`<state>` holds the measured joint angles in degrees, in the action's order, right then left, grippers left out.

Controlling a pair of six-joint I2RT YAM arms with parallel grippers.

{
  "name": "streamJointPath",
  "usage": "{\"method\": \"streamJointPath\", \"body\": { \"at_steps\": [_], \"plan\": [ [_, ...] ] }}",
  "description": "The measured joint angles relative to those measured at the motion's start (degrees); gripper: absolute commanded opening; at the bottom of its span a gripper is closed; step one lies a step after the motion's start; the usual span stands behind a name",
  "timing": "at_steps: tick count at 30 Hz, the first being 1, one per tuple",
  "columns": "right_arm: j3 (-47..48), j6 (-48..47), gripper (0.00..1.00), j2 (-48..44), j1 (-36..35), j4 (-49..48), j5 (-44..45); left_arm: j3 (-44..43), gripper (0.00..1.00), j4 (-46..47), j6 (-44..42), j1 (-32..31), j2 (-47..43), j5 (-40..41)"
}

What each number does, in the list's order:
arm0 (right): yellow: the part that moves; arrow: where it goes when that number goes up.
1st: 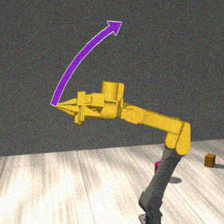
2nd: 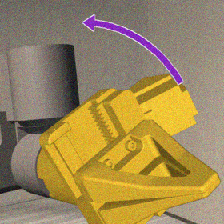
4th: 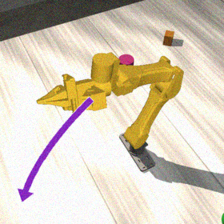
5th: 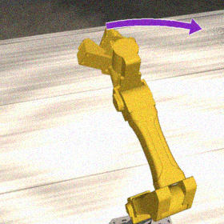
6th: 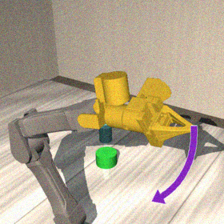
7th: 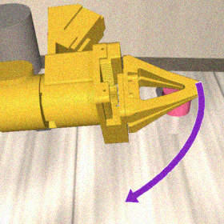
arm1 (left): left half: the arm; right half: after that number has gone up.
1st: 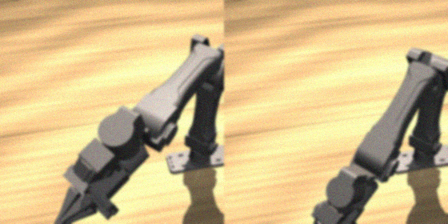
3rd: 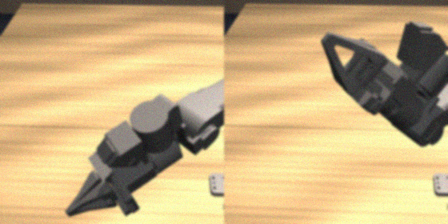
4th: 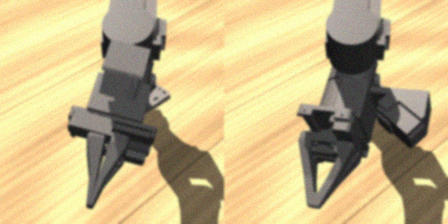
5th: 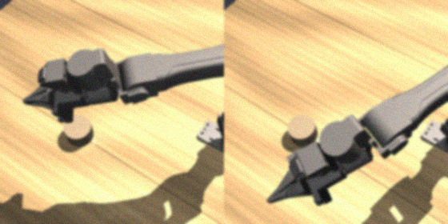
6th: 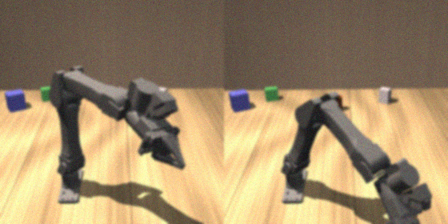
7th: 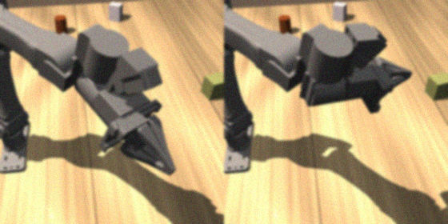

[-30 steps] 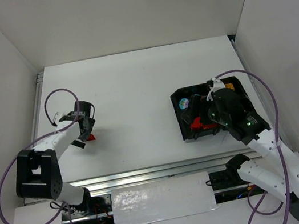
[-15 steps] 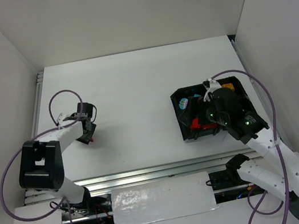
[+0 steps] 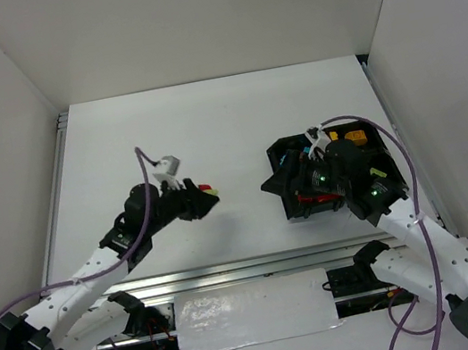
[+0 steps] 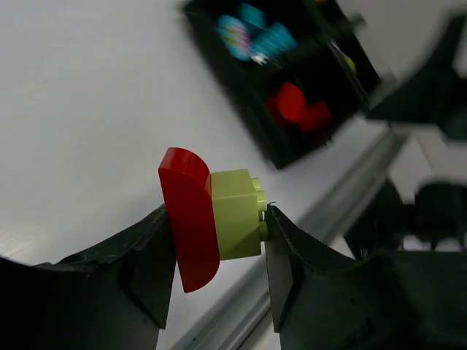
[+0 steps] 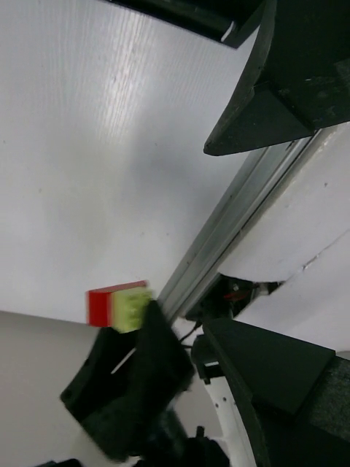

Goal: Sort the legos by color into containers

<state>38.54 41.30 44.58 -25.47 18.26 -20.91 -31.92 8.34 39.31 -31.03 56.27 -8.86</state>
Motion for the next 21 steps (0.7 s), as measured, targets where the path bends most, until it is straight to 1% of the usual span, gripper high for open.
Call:
{"method": "streamJointPath", "body": {
  "at_steps": [2, 5, 6, 9, 10, 11, 15, 16, 21],
  "plan": [
    [0.9, 1.7, 1.00, 1.5, -1.0, -0.7, -0.8, -0.1, 0.00, 2.3, -6.7, -6.5, -1.0, -4.5],
    [3.4, 3.3, 0.99, 4.1, -5.5, -0.6, -0.5, -0.7, 0.00, 2.6, -15.6, -16.2, -1.4, -6.8],
    [4.3, 3.5, 0.98, 4.8, -7.1, -0.2, -0.2, -1.0, 0.00, 2.2, -17.9, -18.8, -1.4, -6.5],
    [6.2, 4.0, 0.91, 5.6, -11.2, 0.2, 1.2, -3.4, 0.00, 0.2, -24.7, -25.0, -1.2, -5.6],
    [6.2, 4.1, 0.84, 5.3, -11.7, 0.2, 1.2, -4.5, 0.00, -0.5, -26.4, -26.3, -1.0, -5.2],
    [6.1, 4.3, 0.82, 4.9, -12.0, 0.4, 1.2, -5.5, 0.00, -1.2, -28.6, -27.4, -0.9, -4.4],
    [6.0, 4.8, 0.73, 3.2, -12.1, 0.5, 0.3, -8.7, 0.00, -2.3, -32.7, -30.3, -0.2, -1.9],
    [5.9, 4.9, 0.69, 3.0, -12.2, 0.5, -0.4, -8.9, 0.00, -2.4, -33.4, -30.8, -0.2, -1.4],
    [5.2, 5.2, 0.69, 2.6, -13.2, 0.5, -3.5, -9.1, 0.00, -2.6, -36.1, -31.9, 1.0, 0.6]
  ]
}}
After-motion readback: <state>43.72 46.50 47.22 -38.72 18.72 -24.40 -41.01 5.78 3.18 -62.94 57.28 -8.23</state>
